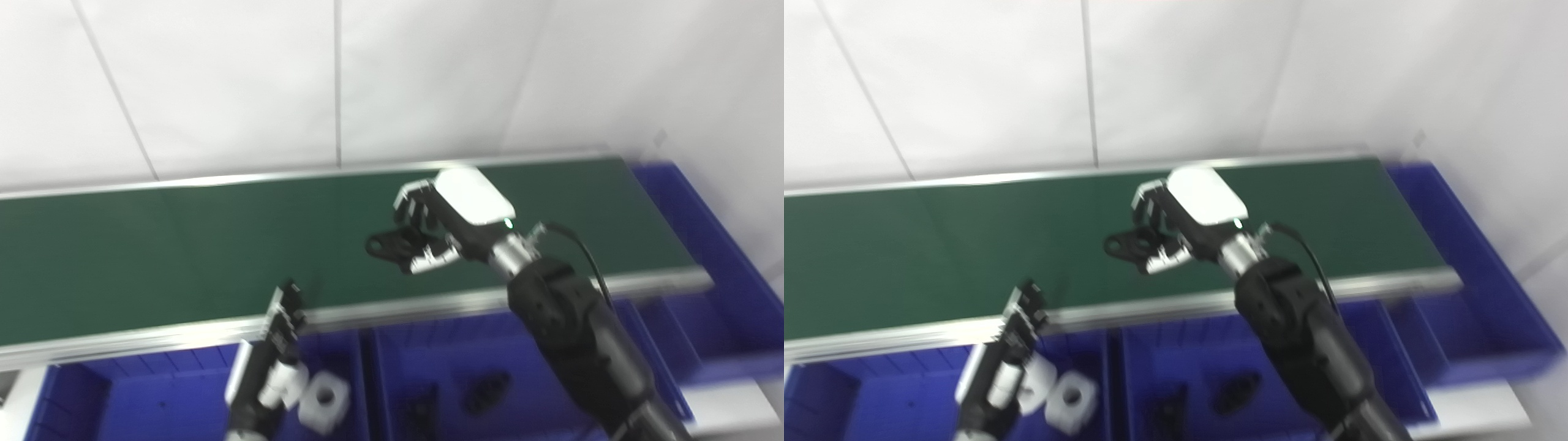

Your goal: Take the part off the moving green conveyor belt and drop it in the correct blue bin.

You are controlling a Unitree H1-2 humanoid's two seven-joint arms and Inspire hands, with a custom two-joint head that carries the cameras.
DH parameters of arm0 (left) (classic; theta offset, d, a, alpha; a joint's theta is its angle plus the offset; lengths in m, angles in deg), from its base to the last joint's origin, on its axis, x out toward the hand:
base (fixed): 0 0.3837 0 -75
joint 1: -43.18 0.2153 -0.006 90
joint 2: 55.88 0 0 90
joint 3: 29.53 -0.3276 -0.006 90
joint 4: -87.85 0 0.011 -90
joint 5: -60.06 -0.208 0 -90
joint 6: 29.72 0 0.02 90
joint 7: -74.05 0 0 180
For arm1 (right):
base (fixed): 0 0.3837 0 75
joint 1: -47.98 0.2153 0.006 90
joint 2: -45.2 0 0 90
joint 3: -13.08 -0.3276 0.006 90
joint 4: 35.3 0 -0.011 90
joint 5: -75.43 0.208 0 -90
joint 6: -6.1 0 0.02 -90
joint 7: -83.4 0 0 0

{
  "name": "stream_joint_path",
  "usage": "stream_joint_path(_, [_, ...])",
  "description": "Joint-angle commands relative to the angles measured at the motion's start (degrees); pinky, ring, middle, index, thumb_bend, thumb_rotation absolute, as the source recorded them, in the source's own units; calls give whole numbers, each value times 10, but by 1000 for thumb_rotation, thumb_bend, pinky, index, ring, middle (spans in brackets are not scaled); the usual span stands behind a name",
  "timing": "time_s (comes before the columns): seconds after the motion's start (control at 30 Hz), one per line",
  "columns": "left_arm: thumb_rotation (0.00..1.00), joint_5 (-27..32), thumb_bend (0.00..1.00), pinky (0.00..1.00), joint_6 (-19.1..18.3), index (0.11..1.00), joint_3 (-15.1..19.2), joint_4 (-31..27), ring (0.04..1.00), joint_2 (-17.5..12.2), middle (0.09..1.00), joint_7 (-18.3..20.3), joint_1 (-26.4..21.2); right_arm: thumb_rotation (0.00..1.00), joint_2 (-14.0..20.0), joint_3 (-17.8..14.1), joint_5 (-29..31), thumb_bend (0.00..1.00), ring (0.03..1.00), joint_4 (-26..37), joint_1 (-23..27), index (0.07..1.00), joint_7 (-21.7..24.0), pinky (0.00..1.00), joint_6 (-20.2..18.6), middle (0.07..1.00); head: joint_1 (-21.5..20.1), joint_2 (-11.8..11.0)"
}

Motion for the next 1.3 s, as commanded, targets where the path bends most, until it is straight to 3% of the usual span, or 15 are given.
stream_joint_path(0.0, [822,12,894,982,-18,1000,5,-38,1000,-2,1000,7,-17,0,1,-12,-12,515,369,43,2,520,23,225,-27,436,-12,9])
stream_joint_path(0.07, [825,12,914,980,-27,1000,7,-44,1000,-4,1000,8,-18,0,-2,-16,-17,515,368,53,-2,521,35,224,-36,437,-12,9])
stream_joint_path(0.1, [825,16,916,980,-39,1000,11,-53,1000,-5,1000,9,-22,0,0,-19,-19,515,368,66,-14,521,47,224,-46,437,-37,31])
stream_joint_path(0.2, [831,27,924,981,-63,994,19,-72,1000,-9,1000,8,-29,0,5,-28,-26,519,412,93,-38,486,71,205,-55,494,-48,40])
stream_joint_path(0.3, [820,36,921,984,-72,978,26,-79,997,-7,992,9,-31,0,17,-40,-25,515,375,105,-64,516,79,222,-46,440,-53,45])
stream_joint_path(0.7, [813,35,913,966,-78,972,24,-85,987,-5,988,9,-28,0,49,-77,-21,512,363,93,-133,533,74,229,-26,437,-32,38])
stream_joint_path(1.07, [816,33,911,965,-82,976,20,-96,985,-5,988,7,-20,0,86,-87,-14,515,381,57,-165,526,49,273,7,447,-29,34])
stream_joint_path(1.27, [818,37,896,978,-81,980,20,-103,992,-7,993,9,-14,0,89,-76,-40,514,379,29,-174,532,44,264,0,444,-27,34])
